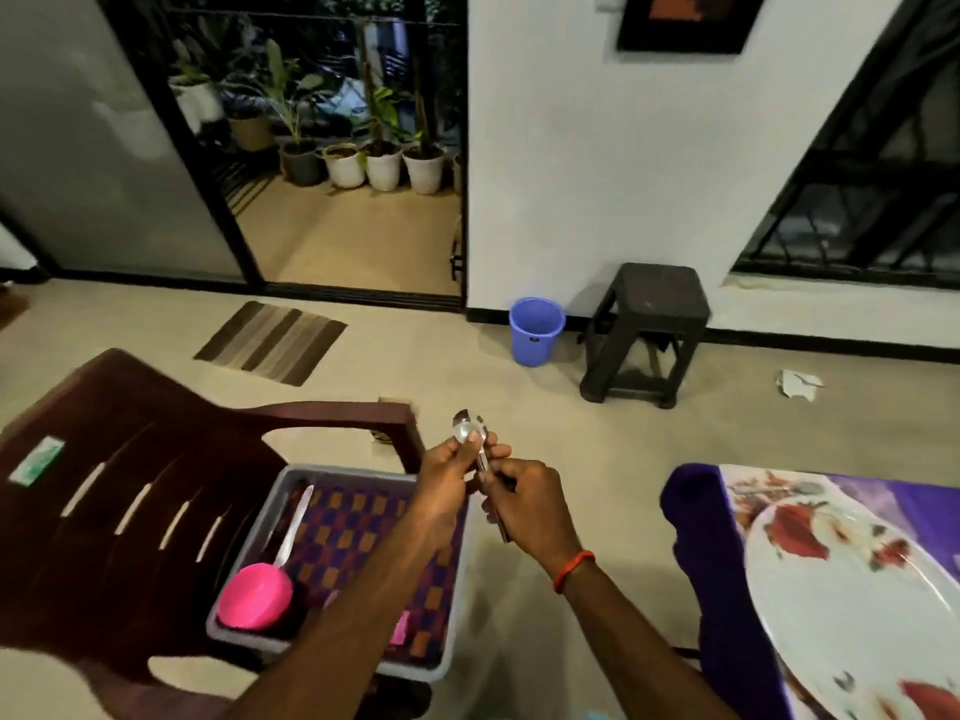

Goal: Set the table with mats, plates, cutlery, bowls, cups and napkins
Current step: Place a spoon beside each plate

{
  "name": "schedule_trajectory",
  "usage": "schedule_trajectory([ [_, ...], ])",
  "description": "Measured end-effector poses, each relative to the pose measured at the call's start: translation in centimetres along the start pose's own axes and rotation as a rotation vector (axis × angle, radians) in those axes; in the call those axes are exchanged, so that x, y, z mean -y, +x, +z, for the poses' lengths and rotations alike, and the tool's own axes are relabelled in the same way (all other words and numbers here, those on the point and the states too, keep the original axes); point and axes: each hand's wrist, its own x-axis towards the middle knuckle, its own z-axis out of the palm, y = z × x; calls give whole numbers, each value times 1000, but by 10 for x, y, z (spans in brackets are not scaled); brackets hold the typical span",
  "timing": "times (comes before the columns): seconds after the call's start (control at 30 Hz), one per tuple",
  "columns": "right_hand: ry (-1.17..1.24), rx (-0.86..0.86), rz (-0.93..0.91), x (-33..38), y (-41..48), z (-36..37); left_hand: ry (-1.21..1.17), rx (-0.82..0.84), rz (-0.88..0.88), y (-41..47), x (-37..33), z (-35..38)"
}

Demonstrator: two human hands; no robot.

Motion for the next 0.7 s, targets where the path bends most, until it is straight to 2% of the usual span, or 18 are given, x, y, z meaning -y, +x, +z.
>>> schedule_trajectory([
  [0.13,-38,-41,39,-23,-23,-53,95,52,-62,-9,17,53],
  [0.3,36,-73,129,-55,-45,-102,145,114,-132,-19,35,91],
  [0.53,239,-325,262,-102,-82,-163,259,245,-204,-30,70,147],
  [0.7,347,-478,299,-118,-102,-183,400,431,-215,-38,86,189],
])
